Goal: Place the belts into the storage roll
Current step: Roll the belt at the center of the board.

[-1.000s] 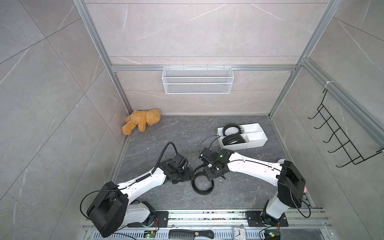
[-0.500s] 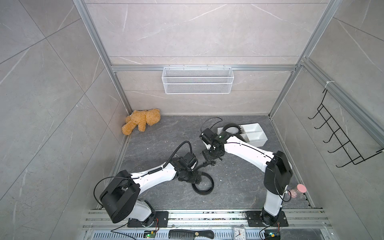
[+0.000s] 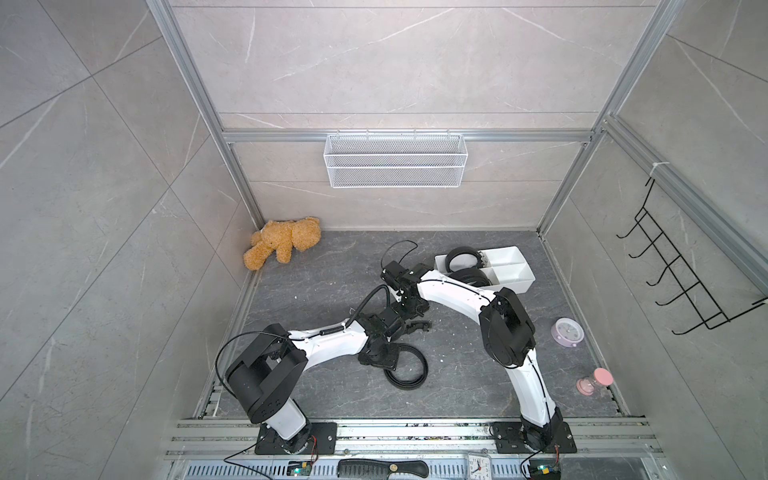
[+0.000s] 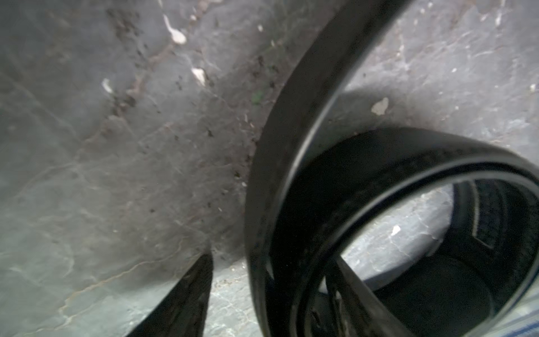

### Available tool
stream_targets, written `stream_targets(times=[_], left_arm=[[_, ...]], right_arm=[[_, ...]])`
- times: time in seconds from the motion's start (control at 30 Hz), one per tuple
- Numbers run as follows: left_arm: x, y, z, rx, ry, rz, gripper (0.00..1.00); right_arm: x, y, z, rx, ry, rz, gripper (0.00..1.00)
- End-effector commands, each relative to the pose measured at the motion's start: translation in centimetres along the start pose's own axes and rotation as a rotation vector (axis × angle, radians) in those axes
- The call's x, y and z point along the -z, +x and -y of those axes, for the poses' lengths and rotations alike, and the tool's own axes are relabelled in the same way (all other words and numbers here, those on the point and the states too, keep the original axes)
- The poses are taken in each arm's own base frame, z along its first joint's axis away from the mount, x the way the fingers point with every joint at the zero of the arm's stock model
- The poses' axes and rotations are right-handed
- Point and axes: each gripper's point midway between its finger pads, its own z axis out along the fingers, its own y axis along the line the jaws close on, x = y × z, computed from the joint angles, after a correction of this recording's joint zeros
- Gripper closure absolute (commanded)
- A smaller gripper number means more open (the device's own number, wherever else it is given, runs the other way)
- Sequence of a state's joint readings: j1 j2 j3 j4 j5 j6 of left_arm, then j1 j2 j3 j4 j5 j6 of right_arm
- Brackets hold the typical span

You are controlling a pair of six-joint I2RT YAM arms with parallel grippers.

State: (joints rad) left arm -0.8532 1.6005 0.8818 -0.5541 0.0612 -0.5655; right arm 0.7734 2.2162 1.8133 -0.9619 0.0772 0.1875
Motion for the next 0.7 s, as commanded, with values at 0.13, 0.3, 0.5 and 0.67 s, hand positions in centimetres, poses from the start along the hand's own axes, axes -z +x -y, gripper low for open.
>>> stream_targets(times=[0.13, 0.3, 0.5, 0.67], left_arm=[[-0.8, 0.4, -0.9, 0.065, -0.048, -0.010, 0.49], [-1.3, 0.6, -1.0, 0.076, -0.049, -0.015, 0.55], [-2.0, 0.7, -0.7, 0.073, -0.043, -0.015, 0.62], [-2.4, 0.3, -0.2, 0.068, -0.033, -0.004, 0.75]], right_arm=[[-0.1, 5.4, 0.8, -0.018, -0.015, -0.062, 0.36], [0.5, 10.3, 0.8, -0.068, -0.061, -0.082, 0.37], [1.2, 13.3, -0.5, -0.134, -0.138, -0.080, 0.38], [1.9, 14.4, -2.9, -0.155, -0.202, -0.077, 0.38]])
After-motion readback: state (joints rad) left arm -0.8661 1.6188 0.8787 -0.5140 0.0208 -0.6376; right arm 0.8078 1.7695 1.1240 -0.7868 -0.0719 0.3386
